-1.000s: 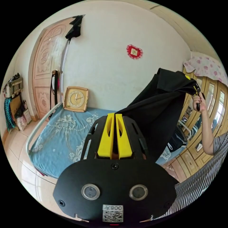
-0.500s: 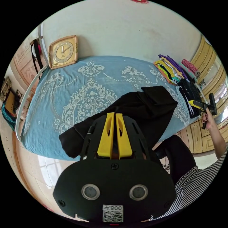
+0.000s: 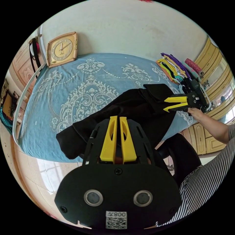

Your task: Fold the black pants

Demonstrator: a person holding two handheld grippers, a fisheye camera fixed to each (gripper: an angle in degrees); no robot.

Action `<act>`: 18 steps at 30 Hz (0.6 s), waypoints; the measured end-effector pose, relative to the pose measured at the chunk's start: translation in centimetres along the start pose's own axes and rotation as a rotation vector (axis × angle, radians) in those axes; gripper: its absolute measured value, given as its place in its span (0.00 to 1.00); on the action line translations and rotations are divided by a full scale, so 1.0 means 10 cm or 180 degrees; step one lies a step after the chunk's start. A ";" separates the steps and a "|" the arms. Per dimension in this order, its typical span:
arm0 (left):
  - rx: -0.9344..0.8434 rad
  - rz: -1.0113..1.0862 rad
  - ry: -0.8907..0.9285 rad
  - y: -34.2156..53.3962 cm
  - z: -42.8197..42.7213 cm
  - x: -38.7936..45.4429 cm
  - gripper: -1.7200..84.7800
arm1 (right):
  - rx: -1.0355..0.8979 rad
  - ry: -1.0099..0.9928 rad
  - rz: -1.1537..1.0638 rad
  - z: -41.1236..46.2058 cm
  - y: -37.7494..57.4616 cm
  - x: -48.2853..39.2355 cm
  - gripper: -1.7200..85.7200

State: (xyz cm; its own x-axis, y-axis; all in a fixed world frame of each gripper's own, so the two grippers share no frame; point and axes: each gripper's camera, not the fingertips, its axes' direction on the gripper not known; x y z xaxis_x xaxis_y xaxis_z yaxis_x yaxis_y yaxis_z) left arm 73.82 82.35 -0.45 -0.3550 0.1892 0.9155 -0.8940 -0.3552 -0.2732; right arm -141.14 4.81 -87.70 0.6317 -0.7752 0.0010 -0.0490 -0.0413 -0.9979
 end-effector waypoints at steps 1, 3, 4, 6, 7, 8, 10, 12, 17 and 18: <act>-0.0024 -0.0003 0.0002 0.01 0.03 0.00 0.05 | -0.0033 -0.0021 0.0021 0.05 -0.08 -0.06 0.15; -0.0075 0.0000 0.0011 0.03 0.08 0.01 0.05 | -0.0089 -0.0054 0.0087 0.12 -0.19 -0.12 0.13; -0.0093 -0.0011 0.0015 0.04 0.09 0.01 0.05 | -0.0091 -0.0016 0.0171 0.14 -0.24 -0.16 0.11; -0.0026 -0.0054 0.0031 0.08 0.06 0.03 0.06 | -0.0101 -0.0018 0.0196 0.15 -0.31 -0.22 0.10; 0.0032 -0.0068 0.0041 0.11 0.03 0.06 0.07 | -0.0105 -0.0056 0.0223 0.15 -0.34 -0.25 0.09; 0.0088 -0.0073 0.0011 0.14 -0.01 0.09 0.08 | -0.0102 -0.0071 0.0234 0.15 -0.35 -0.26 0.08; 0.0145 -0.0064 -0.0076 0.18 -0.04 0.14 0.09 | -0.0067 -0.0208 0.0331 0.13 -0.36 -0.29 0.07; 0.0122 0.0015 -0.0166 0.20 -0.01 0.21 0.10 | -0.0023 -0.0332 0.0437 0.11 -0.34 -0.29 0.06; 0.0085 0.0296 -0.0639 0.12 0.05 0.39 0.10 | 0.0060 -0.0516 0.0617 0.09 -0.22 -0.35 0.05; 0.0070 0.0359 -0.0686 0.10 0.06 0.42 0.10 | 0.0081 -0.0532 0.0642 0.09 -0.18 -0.37 0.05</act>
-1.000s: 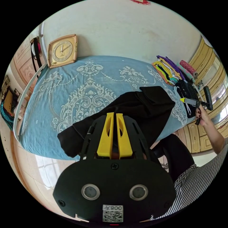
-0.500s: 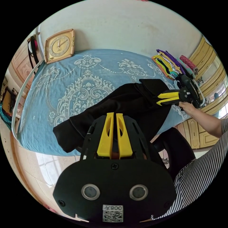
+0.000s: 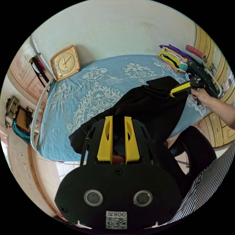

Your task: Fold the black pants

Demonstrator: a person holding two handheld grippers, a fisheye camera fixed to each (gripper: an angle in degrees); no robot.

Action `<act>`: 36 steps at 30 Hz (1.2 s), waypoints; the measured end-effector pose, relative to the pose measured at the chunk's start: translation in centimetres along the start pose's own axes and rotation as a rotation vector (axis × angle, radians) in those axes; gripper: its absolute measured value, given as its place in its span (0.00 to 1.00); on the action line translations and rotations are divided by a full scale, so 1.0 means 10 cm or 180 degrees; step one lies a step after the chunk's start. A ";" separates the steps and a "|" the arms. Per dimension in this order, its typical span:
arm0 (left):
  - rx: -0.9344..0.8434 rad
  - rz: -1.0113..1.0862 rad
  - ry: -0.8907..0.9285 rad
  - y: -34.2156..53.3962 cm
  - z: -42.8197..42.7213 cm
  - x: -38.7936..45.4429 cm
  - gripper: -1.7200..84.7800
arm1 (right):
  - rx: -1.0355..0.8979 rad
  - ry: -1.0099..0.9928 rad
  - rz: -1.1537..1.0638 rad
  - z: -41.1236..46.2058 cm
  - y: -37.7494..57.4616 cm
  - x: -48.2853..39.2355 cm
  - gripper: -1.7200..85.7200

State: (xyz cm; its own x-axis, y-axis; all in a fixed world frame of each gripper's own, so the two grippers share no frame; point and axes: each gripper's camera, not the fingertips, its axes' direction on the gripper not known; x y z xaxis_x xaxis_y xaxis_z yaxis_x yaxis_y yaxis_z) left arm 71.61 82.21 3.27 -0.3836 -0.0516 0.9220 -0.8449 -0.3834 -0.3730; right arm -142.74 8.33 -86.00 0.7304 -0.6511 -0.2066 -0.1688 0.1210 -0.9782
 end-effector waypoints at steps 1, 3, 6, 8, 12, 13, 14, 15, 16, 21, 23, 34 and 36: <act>-0.0106 0.0153 -0.0121 -0.04 0.06 0.05 0.09 | 0.0015 -0.0019 0.0024 0.00 0.05 -0.01 0.05; -0.0338 0.0270 -0.0364 -0.07 0.22 0.10 0.06 | 0.0032 -0.0062 0.0063 0.01 0.13 -0.01 0.05; -0.0501 0.0248 -0.0506 -0.05 0.35 0.08 0.03 | 0.0104 -0.0139 0.0156 -0.02 0.30 0.00 0.04; -0.0300 0.0031 -0.0344 0.01 0.20 -0.02 0.03 | 0.0221 -0.0146 0.0215 -0.10 0.45 0.02 0.04; -0.0021 -0.0111 -0.0392 0.13 -0.06 -0.12 0.02 | 0.0646 -0.0270 0.0457 -0.40 0.91 0.19 0.04; 0.0063 -0.0166 -0.0416 0.17 -0.16 -0.16 0.02 | 0.0765 -0.0328 0.0536 -0.48 1.06 0.26 0.04; 0.0147 -0.0235 -0.0438 0.22 -0.25 -0.21 0.02 | 0.0826 -0.0345 0.0574 -0.53 1.14 0.29 0.04; 0.0202 -0.0288 -0.0432 0.25 -0.30 -0.24 0.02 | 0.0948 -0.0372 0.0651 -0.62 1.31 0.36 0.04; 0.0319 -0.0400 -0.0395 0.31 -0.40 -0.31 0.02 | 0.1082 -0.0399 0.0720 -0.71 1.48 0.42 0.03; 0.0700 -0.0731 -0.0441 0.58 -0.78 -0.58 0.02 | 0.1646 -0.0520 0.0991 -1.05 2.24 0.65 0.03; 0.0891 -0.0790 -0.0462 0.70 -0.96 -0.70 0.02 | 0.1859 -0.0581 0.1079 -1.14 2.53 0.73 0.03; 0.1650 -0.0700 -0.0911 0.83 -1.53 -1.36 0.02 | 0.2859 -0.0779 0.1429 -1.31 4.03 1.00 0.03; 0.1510 -0.0761 -0.0825 0.57 -1.33 -1.66 0.02 | 0.2786 -0.0749 0.1504 -1.19 4.04 1.13 0.03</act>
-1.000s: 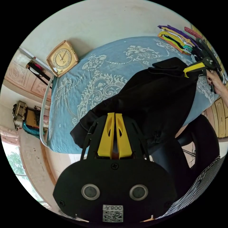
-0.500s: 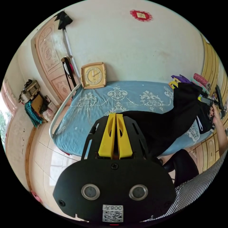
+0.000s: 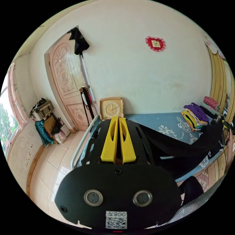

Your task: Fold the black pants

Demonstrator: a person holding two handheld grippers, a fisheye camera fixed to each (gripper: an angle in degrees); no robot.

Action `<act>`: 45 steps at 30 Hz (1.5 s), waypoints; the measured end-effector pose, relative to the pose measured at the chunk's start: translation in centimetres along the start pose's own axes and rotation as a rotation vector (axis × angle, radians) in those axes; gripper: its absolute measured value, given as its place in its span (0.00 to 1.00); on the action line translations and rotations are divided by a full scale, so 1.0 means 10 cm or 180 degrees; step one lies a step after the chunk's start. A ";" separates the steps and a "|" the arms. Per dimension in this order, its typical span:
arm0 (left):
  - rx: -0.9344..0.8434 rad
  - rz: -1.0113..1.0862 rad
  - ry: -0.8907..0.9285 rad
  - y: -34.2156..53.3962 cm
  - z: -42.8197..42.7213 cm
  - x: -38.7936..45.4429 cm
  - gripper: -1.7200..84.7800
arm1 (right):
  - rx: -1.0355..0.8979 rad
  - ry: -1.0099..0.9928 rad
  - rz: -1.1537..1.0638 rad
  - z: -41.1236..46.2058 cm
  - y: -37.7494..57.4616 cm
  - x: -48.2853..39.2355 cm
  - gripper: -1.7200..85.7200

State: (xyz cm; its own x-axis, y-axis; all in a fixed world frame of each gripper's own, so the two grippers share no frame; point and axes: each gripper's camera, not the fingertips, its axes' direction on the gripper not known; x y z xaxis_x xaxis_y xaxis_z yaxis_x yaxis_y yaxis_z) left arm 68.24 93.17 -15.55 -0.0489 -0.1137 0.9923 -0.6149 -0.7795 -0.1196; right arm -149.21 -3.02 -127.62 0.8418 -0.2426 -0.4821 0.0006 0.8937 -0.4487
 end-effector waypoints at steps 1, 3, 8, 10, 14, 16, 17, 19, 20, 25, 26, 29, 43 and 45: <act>-0.0151 -0.0099 0.0012 -0.13 0.34 -0.11 0.02 | -0.0154 -0.0006 0.0139 0.15 -0.02 0.19 0.03; -0.0499 -0.0166 -0.0039 -0.25 0.97 -0.20 0.02 | -0.0448 -0.0218 0.0412 0.51 -0.03 0.57 0.03; -0.1371 -0.0244 -0.0155 0.41 2.36 -0.14 0.02 | -0.1091 -0.0061 0.1332 1.35 0.57 1.58 0.03; -0.1533 -0.0164 0.0051 0.88 2.56 -0.10 0.02 | -0.1086 -0.0153 0.1470 1.44 1.01 1.79 0.03; -0.2082 -0.0212 0.0165 2.09 2.87 -0.20 0.03 | -0.1246 -0.0035 0.1638 1.61 1.56 1.99 0.03; -0.2295 -0.0591 0.0191 2.58 2.96 -0.39 0.04 | -0.1330 0.0064 0.1653 1.75 1.78 2.05 0.04; -0.2389 -0.0893 0.0271 2.89 3.01 -0.55 0.05 | -0.1351 0.0097 0.1641 1.79 1.82 2.06 0.05; -0.2471 -0.1307 0.0352 3.29 3.08 -0.76 0.08 | -0.1469 0.0180 0.1578 1.98 1.95 2.07 0.07; -0.2506 -0.1569 0.0425 3.55 3.14 -0.89 0.10 | -0.1506 0.0183 0.1573 2.04 1.98 2.08 0.07; -0.2595 -0.2574 0.0856 4.48 3.47 -1.22 0.14 | -0.1541 0.0244 0.1584 2.39 2.13 2.11 0.10; -0.2596 -0.2719 0.0935 4.66 3.56 -1.24 0.14 | -0.1531 0.0252 0.1579 2.43 2.14 2.11 0.10; -0.2570 -0.2818 0.0862 4.96 3.68 -1.25 0.12 | -0.1520 0.0347 0.1563 2.62 2.15 2.11 0.11; -0.2511 -0.2994 0.1183 6.00 3.98 -1.16 0.05 | -0.1877 0.0974 0.1490 3.62 2.26 2.05 0.08; -0.2472 -0.2995 0.1226 6.06 3.99 -1.13 0.05 | -0.2011 0.0955 0.1449 3.74 2.28 2.06 0.06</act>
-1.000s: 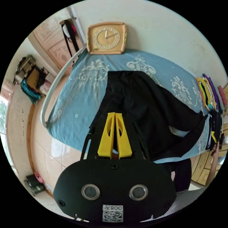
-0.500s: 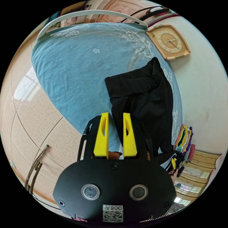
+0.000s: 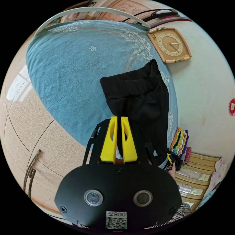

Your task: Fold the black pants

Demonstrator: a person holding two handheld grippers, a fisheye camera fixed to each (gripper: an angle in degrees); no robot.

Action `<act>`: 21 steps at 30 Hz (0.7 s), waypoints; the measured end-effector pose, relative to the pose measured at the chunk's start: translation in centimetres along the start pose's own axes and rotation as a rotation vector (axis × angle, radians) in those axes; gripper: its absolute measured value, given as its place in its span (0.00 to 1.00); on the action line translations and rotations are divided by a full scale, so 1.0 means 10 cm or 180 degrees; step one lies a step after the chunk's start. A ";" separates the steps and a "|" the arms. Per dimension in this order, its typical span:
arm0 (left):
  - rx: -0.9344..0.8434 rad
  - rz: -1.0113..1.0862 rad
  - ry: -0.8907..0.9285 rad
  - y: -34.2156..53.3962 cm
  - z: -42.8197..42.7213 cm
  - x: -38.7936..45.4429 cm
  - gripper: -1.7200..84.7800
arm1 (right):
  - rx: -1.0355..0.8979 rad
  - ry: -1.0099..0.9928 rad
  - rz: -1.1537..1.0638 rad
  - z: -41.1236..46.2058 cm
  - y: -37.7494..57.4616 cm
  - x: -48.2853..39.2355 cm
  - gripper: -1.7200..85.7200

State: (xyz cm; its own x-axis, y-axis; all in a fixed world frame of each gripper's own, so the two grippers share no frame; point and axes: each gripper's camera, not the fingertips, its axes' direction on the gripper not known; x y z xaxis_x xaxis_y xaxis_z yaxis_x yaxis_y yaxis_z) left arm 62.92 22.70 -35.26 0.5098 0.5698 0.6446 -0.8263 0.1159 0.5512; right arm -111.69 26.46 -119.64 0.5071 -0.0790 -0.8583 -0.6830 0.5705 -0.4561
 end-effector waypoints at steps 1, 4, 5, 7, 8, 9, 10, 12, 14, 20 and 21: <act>0.0014 0.0043 0.0105 0.02 0.02 -0.01 0.05 | -0.0068 0.0047 -0.0063 0.04 -0.03 -0.04 0.05; 0.0120 0.0165 0.0335 0.08 -0.01 0.04 0.04 | -0.0088 0.0009 -0.0265 -0.05 -0.07 -0.17 0.03; 0.0191 0.0225 0.0421 0.10 -0.04 0.07 0.05 | -0.0034 -0.0048 -0.0302 -0.11 -0.06 -0.20 0.03; 0.0318 0.0303 0.0609 0.14 -0.12 0.13 0.05 | 0.0270 -0.0361 -0.0471 -0.46 0.00 -0.30 0.03; 0.0415 0.0332 0.0752 0.17 -0.19 0.16 0.05 | 0.0338 -0.0424 -0.0517 -0.56 0.01 -0.32 0.03; 0.0468 0.0345 0.0823 0.19 -0.23 0.18 0.04 | 0.0471 -0.0526 -0.0623 -0.76 0.07 -0.38 0.03; 0.0562 0.0393 0.0938 0.24 -0.31 0.21 0.04 | 0.0614 -0.0592 -0.0735 -0.99 0.15 -0.43 0.03; 0.0674 0.0461 0.0975 0.32 -0.42 0.24 0.04 | 0.0816 -0.0628 -0.0863 -1.29 0.33 -0.47 0.03; 0.0755 0.0512 0.1059 0.47 -0.51 0.21 0.04 | 0.0939 -0.0661 -0.0936 -1.52 0.55 -0.44 0.03; 0.0575 0.0181 0.0904 0.96 -0.17 -0.14 0.04 | 0.0731 -0.0709 -0.0516 -1.23 1.32 0.14 0.03; 0.0483 0.0085 0.0852 1.01 -0.08 -0.20 0.04 | 0.0573 -0.0727 -0.0284 -1.03 1.47 0.34 0.02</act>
State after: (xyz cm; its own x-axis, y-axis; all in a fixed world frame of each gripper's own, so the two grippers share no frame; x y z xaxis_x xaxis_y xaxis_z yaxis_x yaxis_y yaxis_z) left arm 53.37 23.43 -31.42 0.3906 0.7675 0.5084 -0.7831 -0.0134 0.6218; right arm -125.43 26.19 -131.67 0.6800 0.0389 -0.7322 -0.5366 0.7069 -0.4608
